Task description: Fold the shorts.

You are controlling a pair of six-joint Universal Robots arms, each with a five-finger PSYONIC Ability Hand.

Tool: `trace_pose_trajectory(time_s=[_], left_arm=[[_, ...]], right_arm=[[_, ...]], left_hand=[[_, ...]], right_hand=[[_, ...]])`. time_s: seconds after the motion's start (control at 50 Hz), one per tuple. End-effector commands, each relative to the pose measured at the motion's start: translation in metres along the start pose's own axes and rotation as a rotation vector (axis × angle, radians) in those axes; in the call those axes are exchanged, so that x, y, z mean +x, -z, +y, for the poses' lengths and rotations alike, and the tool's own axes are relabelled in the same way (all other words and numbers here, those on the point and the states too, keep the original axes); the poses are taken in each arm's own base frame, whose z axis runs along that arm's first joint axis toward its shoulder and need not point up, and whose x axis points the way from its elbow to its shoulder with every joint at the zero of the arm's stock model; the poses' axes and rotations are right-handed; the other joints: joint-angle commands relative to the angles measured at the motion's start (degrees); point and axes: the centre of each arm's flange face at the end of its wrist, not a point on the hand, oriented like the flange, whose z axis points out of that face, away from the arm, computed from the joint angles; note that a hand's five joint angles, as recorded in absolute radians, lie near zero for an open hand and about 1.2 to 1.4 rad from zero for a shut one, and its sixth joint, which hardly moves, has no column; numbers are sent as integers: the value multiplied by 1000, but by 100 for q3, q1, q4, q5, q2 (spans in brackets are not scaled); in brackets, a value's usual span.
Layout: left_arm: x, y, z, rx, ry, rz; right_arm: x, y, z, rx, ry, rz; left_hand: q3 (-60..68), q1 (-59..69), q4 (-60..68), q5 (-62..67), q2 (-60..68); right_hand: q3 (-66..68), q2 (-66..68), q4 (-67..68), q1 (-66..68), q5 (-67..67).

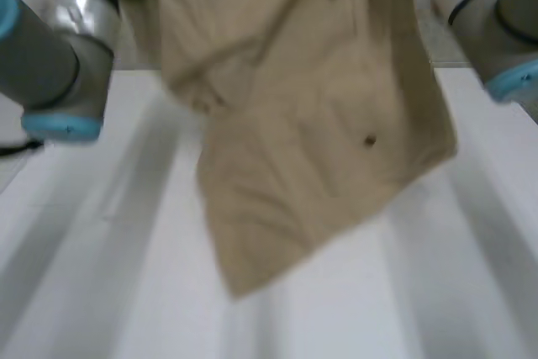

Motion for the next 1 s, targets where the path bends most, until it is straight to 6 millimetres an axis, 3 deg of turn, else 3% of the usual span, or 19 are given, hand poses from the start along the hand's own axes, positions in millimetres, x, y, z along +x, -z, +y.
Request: trace_pose_trajectory(time_s=[0.02,0.16,0.18,0.24,0.36,0.52,0.64,0.74,0.8,0.88,1.0], left_arm=[[-16,-6,-62,285,23,-122],[4,26,-27,137,28,-51],[9,37,-15,90,28,-32],[16,58,1,12,26,1],[32,124,42,-203,13,90],[43,196,69,-483,5,213],[56,241,65,-730,16,366],[52,254,57,-857,11,419],[47,260,49,-905,4,440],[39,263,34,-926,-5,448],[29,272,14,-962,-8,466]], right_arm=[[12,12,-57,200,56,37],[-2,28,-29,94,31,6],[-7,37,-10,28,20,-9],[-13,47,6,-33,6,-23],[-31,82,36,-186,-36,-72],[-58,139,82,-486,-36,-196],[-64,182,104,-722,14,-278],[-65,201,106,-833,24,-323],[-66,208,102,-858,19,-338],[-67,219,83,-867,29,-370],[-73,241,76,-947,98,-476]], left_hand=[[1205,1535,1180,1502,1174],[1205,1535,1180,1502,1174],[1205,1535,1180,1502,1174],[1205,1535,1180,1502,1174],[1205,1535,1180,1502,1174],[1205,1535,1180,1502,1174],[1205,1535,1180,1502,1174],[1205,1535,1180,1502,1174],[1205,1535,1180,1502,1174],[1205,1535,1180,1502,1174],[1205,1535,1180,1502,1174]], right_hand=[[1260,1289,1193,2372,1465],[1260,1289,1193,2372,1465],[1260,1289,1193,2372,1465],[1260,1289,1193,2372,1465],[1260,1289,1193,2372,1465],[1260,1289,1193,2372,1465],[1260,1289,1193,2372,1465],[1260,1289,1193,2372,1465],[1260,1289,1193,2372,1465],[1260,1289,1193,2372,1465],[1260,1289,1193,2372,1465]])
